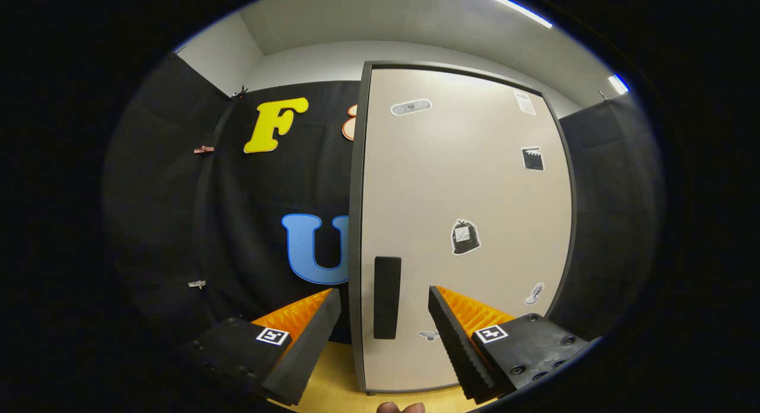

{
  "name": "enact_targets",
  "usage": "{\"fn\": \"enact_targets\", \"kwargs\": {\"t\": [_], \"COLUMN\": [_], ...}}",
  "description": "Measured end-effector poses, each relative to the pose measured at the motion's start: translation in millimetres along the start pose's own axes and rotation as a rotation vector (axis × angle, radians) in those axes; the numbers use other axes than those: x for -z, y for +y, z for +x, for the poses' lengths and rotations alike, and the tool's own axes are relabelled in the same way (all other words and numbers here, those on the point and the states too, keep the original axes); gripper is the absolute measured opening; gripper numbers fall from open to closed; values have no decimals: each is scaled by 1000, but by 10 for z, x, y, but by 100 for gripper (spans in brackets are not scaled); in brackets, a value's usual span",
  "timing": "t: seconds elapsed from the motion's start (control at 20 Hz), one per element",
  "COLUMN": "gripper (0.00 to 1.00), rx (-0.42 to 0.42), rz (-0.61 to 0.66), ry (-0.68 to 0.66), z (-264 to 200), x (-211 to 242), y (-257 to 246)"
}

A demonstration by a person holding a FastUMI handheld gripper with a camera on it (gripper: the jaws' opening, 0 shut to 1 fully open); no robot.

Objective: Open the shoe cabinet door, grab the shoes and put them into the shoe cabinet, then close the shoe cabinet door.

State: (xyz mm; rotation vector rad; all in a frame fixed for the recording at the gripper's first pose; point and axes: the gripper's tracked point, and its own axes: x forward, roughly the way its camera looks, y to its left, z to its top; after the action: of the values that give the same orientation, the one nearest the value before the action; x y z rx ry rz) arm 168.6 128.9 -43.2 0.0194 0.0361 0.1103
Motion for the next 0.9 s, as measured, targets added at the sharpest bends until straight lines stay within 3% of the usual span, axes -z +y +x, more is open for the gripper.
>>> {"fn": "enact_targets", "kwargs": {"t": [0.3,0.4,0.45,0.5,0.6,0.7,0.85,0.9], "gripper": [95,85,67,62,42,39,21,21], "rx": [25,28,49,79,90,86,98,94], "rz": [18,14,5,7,41,26,8,15], "ry": [59,76,79,85,70,78,96,102], "z": [464,556,616,606,605,611,585,556], "x": [348,442,460,509,512,500,491,489], "y": [-25,-13,-59,-122,-117,-128,-158,-150]}}
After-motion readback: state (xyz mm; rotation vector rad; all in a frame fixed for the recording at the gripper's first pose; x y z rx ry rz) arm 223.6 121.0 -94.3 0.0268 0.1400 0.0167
